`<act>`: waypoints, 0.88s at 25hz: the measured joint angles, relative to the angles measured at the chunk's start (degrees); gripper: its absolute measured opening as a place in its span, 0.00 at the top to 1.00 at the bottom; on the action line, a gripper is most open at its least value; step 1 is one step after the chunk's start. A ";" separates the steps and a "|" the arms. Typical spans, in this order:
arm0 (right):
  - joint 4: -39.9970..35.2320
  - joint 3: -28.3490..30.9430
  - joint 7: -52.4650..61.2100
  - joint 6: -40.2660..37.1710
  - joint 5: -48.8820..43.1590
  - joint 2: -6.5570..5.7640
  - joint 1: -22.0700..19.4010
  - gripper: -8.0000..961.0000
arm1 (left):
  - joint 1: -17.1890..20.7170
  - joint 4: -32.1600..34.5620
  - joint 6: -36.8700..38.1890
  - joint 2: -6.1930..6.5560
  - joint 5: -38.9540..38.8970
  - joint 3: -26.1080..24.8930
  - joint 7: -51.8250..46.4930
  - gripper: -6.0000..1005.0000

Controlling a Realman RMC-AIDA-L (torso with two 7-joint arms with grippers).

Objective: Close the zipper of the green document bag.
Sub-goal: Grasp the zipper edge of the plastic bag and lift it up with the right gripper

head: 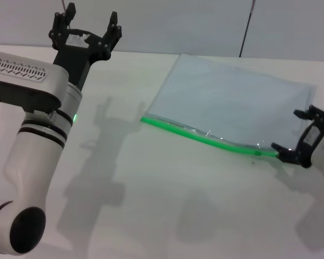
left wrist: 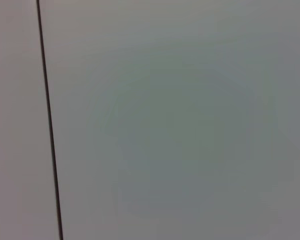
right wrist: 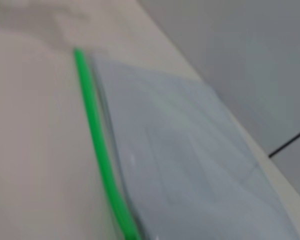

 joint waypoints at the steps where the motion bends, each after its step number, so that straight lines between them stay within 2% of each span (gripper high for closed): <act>1: -0.14 0.20 0.18 -0.70 -1.66 0.13 -0.12 0.08 | -0.01 0.00 -0.03 0.00 -0.06 0.00 0.04 0.13; 6: -0.18 0.01 0.24 -1.54 -3.59 -0.04 -0.33 0.09 | 0.14 0.33 -0.11 0.00 -0.06 0.00 0.05 0.13; 15: -0.35 -1.86 0.72 -3.50 -12.81 0.22 -0.58 0.09 | 0.23 0.90 -0.12 -0.08 -0.87 0.00 -0.13 0.14; 22: -0.07 -2.23 4.47 -2.32 -17.08 0.25 -0.18 0.10 | 0.06 1.24 -0.01 -0.10 -1.80 0.00 -0.37 0.14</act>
